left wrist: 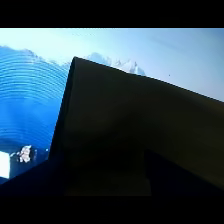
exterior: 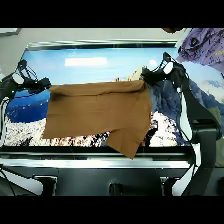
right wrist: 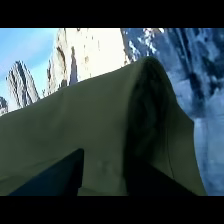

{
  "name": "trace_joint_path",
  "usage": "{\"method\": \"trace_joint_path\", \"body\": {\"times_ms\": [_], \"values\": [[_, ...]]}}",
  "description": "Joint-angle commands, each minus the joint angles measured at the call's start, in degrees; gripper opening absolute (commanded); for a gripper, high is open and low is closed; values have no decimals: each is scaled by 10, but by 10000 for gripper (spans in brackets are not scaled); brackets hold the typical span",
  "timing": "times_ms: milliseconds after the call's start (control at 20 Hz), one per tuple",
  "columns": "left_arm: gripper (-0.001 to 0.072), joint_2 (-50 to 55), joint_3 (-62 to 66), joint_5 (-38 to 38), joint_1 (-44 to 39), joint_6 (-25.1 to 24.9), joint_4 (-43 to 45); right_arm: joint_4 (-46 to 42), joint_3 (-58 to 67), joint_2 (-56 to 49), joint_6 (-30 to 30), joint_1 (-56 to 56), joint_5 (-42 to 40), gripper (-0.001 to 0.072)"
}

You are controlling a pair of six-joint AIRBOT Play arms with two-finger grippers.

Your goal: Fold the clothes and pants, and hang the long-sleeved shirts on hangers.

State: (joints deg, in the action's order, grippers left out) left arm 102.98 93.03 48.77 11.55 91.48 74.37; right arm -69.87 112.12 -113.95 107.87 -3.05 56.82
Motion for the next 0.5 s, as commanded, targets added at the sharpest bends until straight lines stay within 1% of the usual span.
{"method": "trace_joint_path", "body": {"times_ms": [0,100,200,250,350,450], "values": [[542,-14,24,120,29,0,-19,15,1,34,-48,25,93,359],[537,-40,26,202,64,-5,-19,10,0,75,-107,62,163,358],[537,-60,25,292,98,-30,-19,12,-7,110,-171,108,239,358],[537,-72,19,333,114,-46,-19,42,-31,129,-185,137,253,356],[537,-112,-32,341,148,-40,-42,127,-133,177,-251,193,260,356],[537,-159,-106,331,173,-45,-46,180,-274,229,-285,234,260,357]]}}
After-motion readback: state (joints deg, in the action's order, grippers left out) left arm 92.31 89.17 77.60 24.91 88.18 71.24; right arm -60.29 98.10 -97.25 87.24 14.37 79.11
